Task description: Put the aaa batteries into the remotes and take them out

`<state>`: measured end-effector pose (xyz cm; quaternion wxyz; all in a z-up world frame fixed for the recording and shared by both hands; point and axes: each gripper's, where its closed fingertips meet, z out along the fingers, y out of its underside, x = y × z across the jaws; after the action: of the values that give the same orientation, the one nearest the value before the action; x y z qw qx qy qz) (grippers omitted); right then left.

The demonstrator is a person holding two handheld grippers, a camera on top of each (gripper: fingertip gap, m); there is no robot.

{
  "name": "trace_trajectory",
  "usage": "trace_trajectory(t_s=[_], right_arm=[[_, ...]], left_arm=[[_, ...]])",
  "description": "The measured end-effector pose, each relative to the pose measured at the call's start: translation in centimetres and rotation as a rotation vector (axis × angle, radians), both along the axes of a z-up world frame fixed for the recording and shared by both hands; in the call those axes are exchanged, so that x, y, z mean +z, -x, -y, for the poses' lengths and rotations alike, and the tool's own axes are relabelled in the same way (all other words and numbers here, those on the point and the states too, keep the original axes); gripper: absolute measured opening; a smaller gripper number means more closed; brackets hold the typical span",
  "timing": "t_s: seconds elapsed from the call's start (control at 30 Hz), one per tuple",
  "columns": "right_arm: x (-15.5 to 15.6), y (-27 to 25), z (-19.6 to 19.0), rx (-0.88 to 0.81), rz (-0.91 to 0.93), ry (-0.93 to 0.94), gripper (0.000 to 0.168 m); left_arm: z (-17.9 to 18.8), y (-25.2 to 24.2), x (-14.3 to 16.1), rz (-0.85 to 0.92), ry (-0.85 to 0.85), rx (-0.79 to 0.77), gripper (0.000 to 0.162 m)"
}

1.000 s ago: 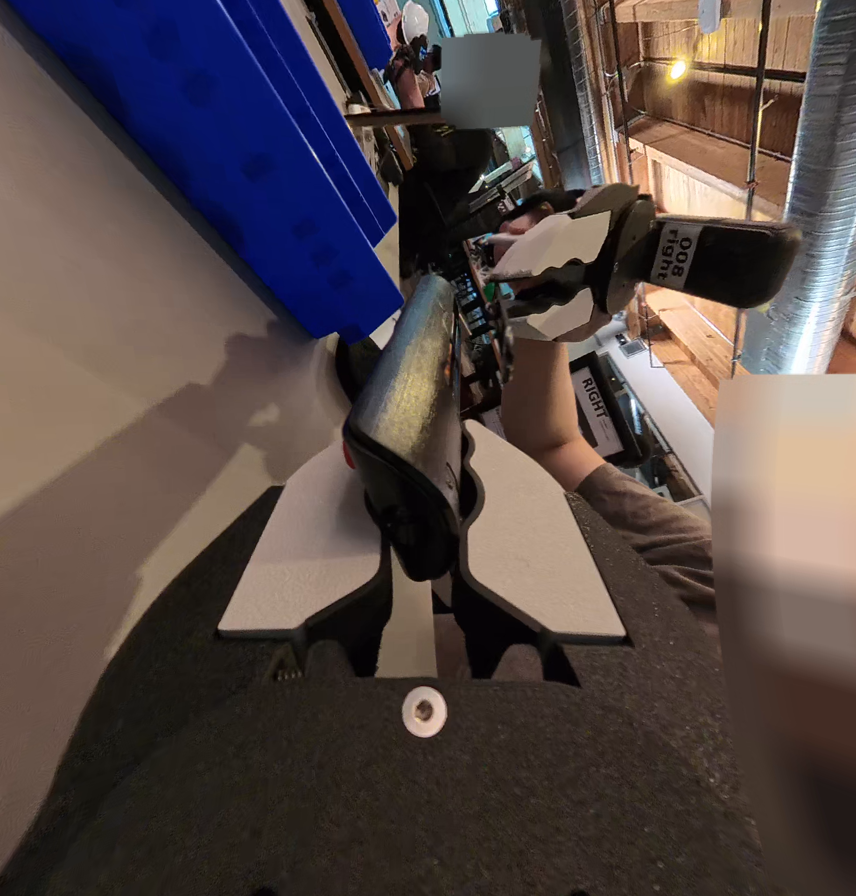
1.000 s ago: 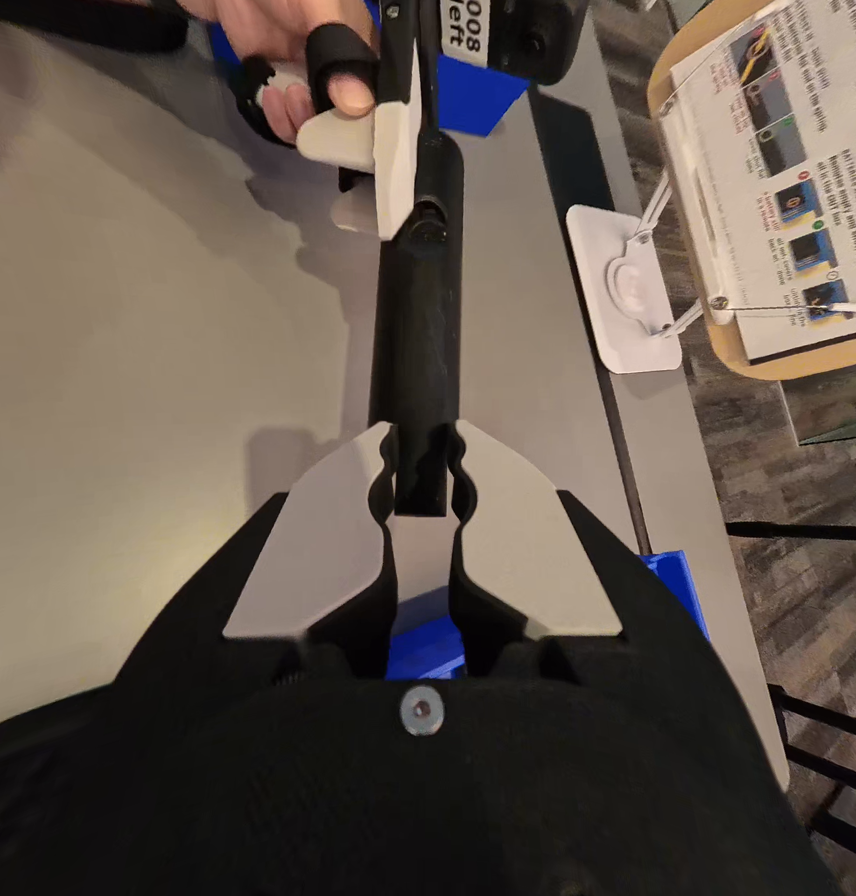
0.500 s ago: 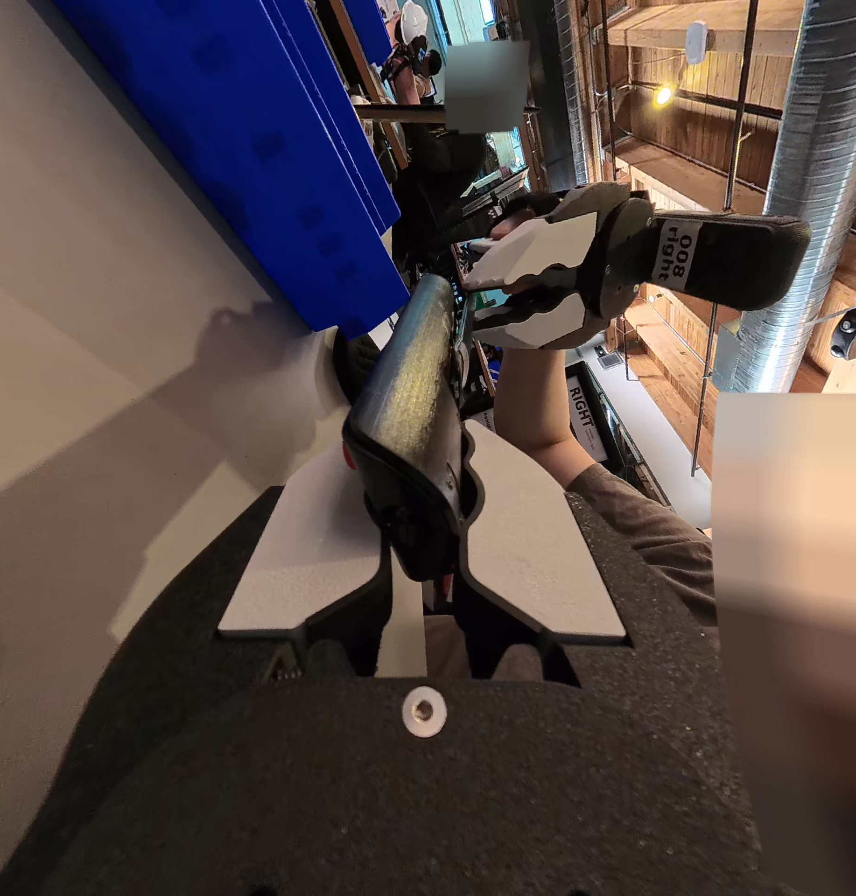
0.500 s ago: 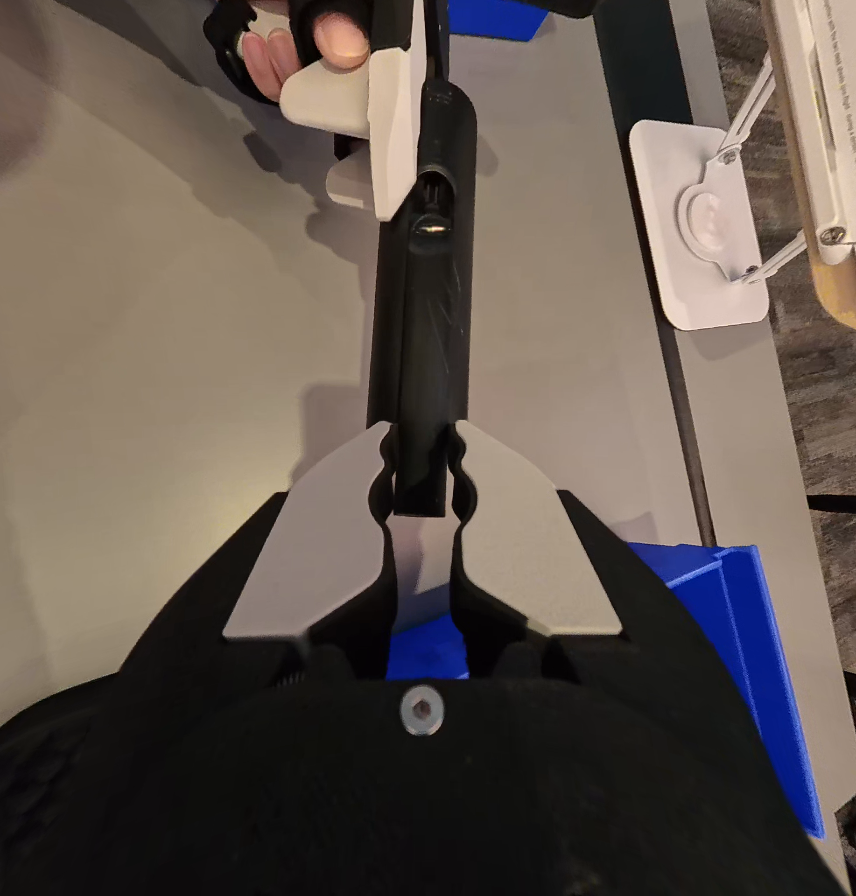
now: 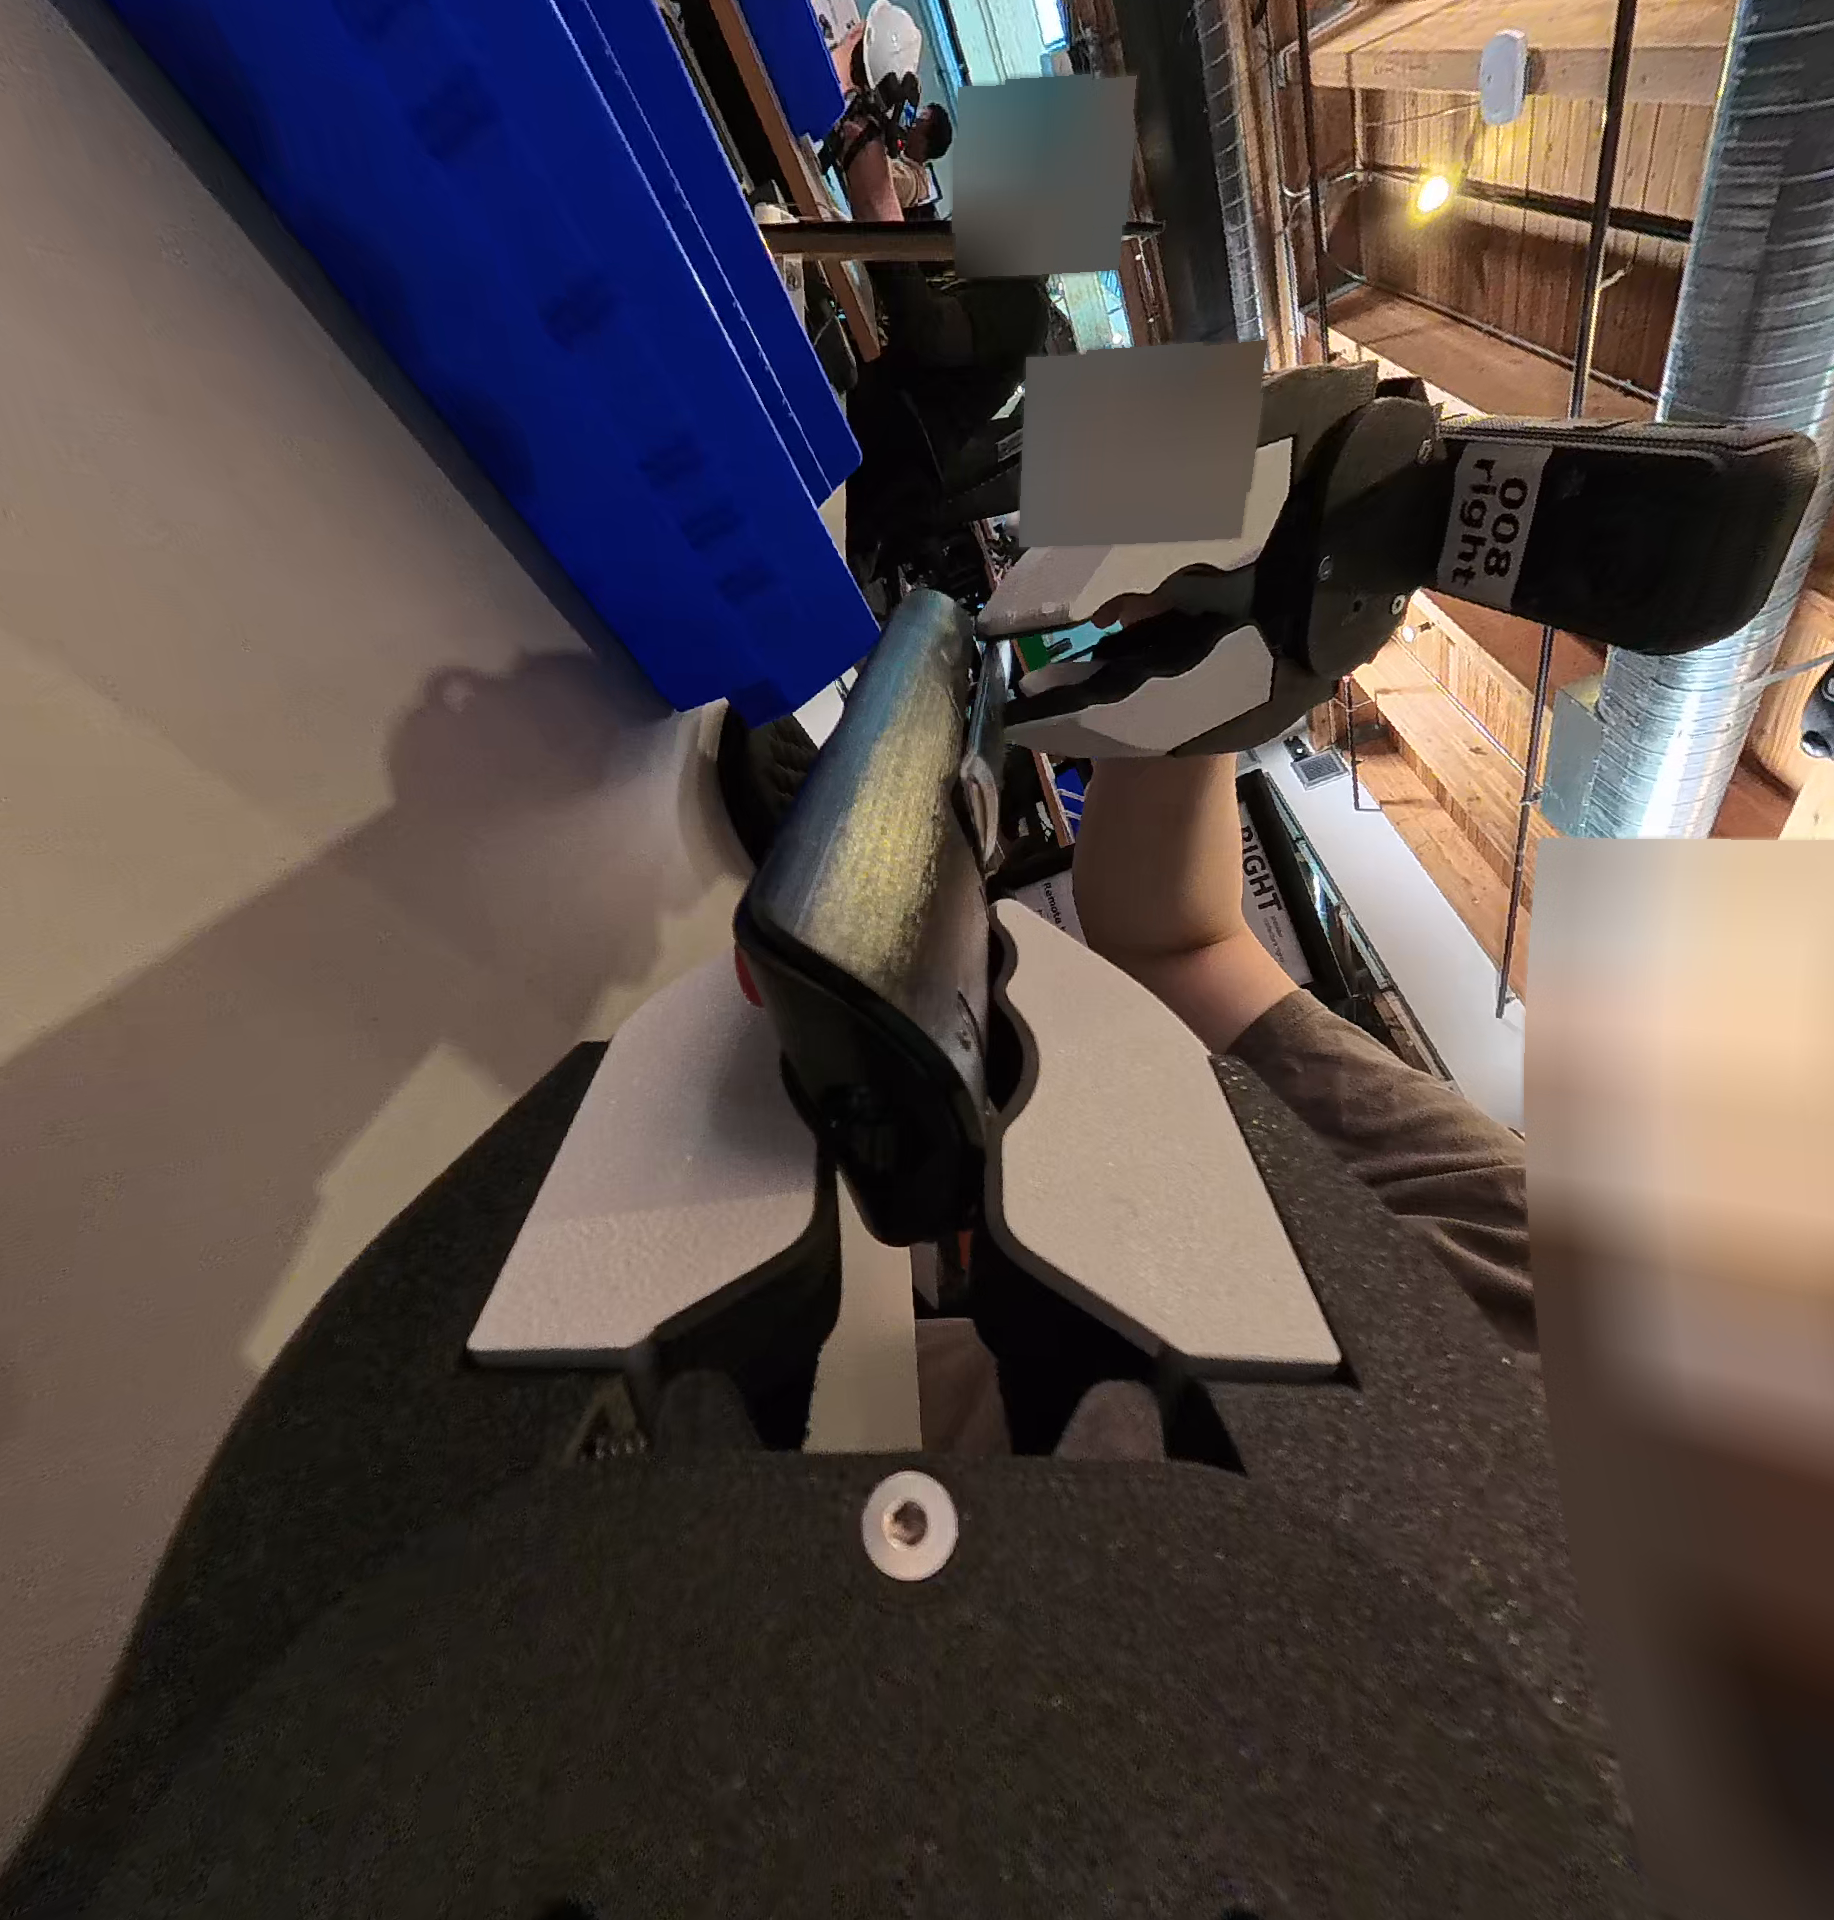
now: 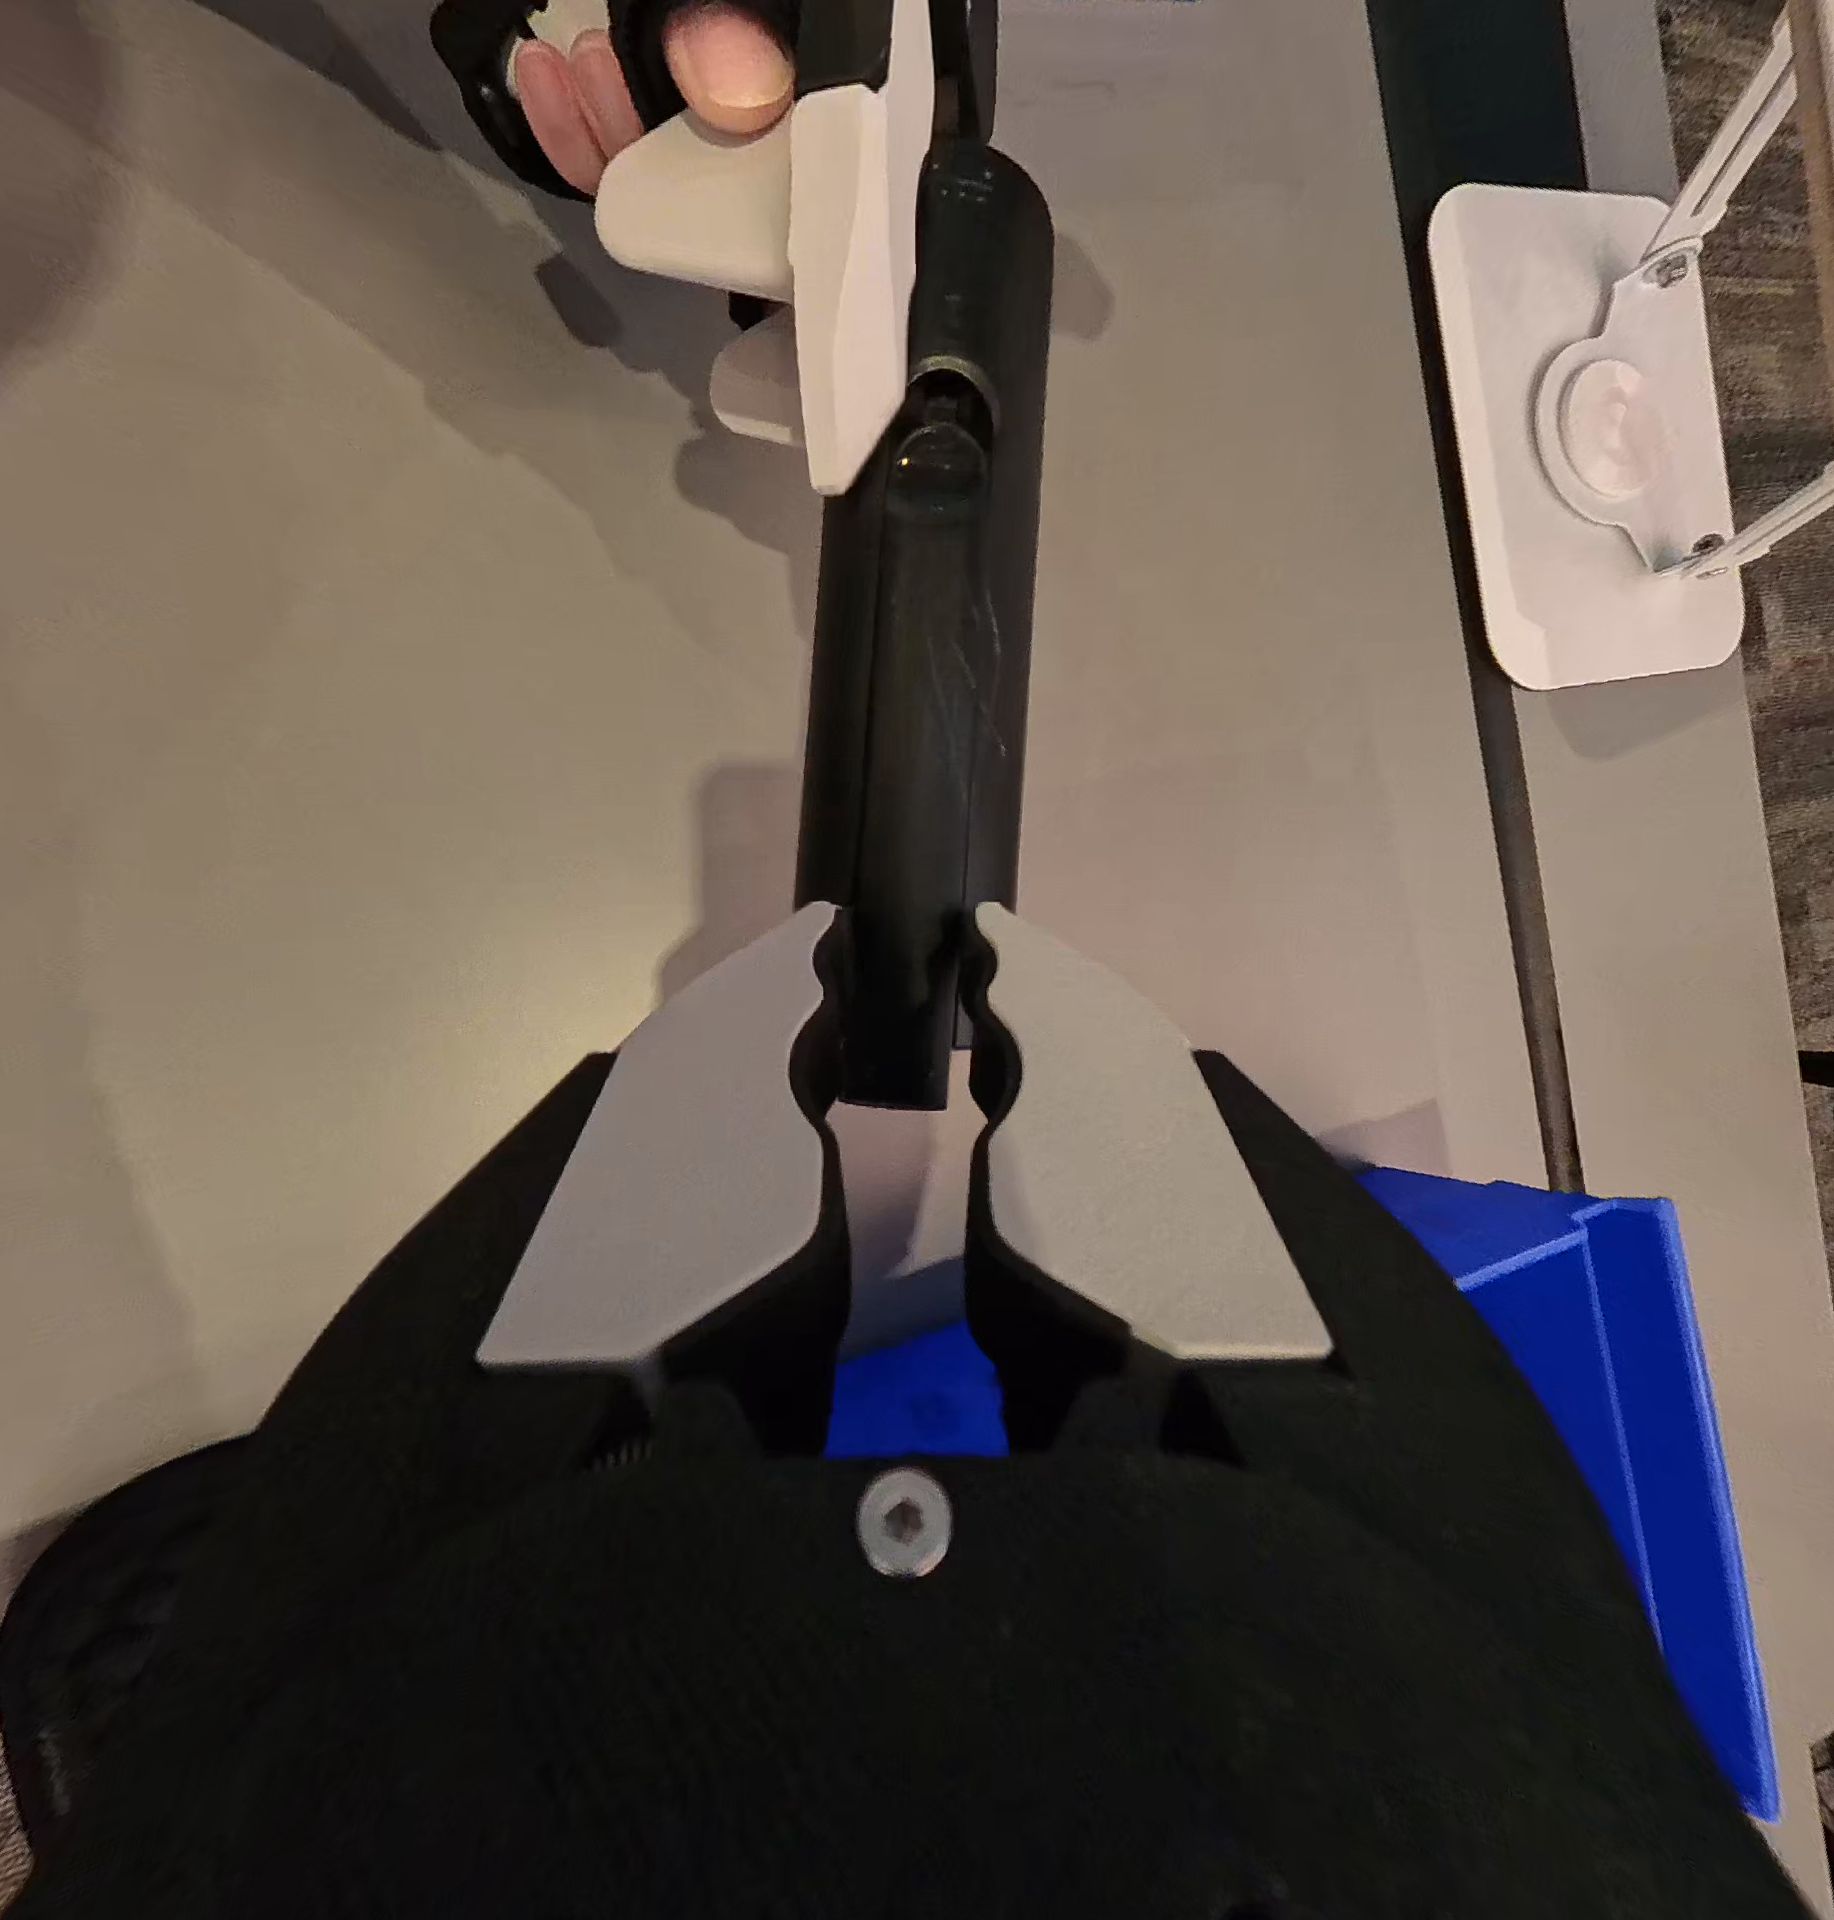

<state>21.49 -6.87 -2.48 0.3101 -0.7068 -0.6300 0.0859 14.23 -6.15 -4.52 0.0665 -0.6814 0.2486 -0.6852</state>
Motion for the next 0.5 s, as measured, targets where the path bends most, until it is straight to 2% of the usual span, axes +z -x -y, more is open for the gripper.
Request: trace_trajectory(t_s=[0.2, 0.27, 0.37, 0.5], right_arm=[[1.1, -0.1, -0.4, -0.014, -0.049, -0.04, 0.03], [2.7, -0.4, -0.3, -0.044, -0.158, -0.052, 0.035], [5.6, -0.8, 0.1, -0.086, -0.448, -0.024, 0.036], [6.3, -3.2, -0.8, -0.264, -0.659, 0.042, 0.037]], left_arm=[[-0.1, 0.1, 0.4, 0.007, -0.013, 0.004, 0.025], [-0.2, 0.2, 0.4, -0.001, -0.033, 0.012, 0.025], [-0.3, 0.3, 0.9, 0.018, -0.04, 0.017, 0.025], [-0.2, 0.2, 1.1, 0.024, -0.044, 0.017, 0.025]])
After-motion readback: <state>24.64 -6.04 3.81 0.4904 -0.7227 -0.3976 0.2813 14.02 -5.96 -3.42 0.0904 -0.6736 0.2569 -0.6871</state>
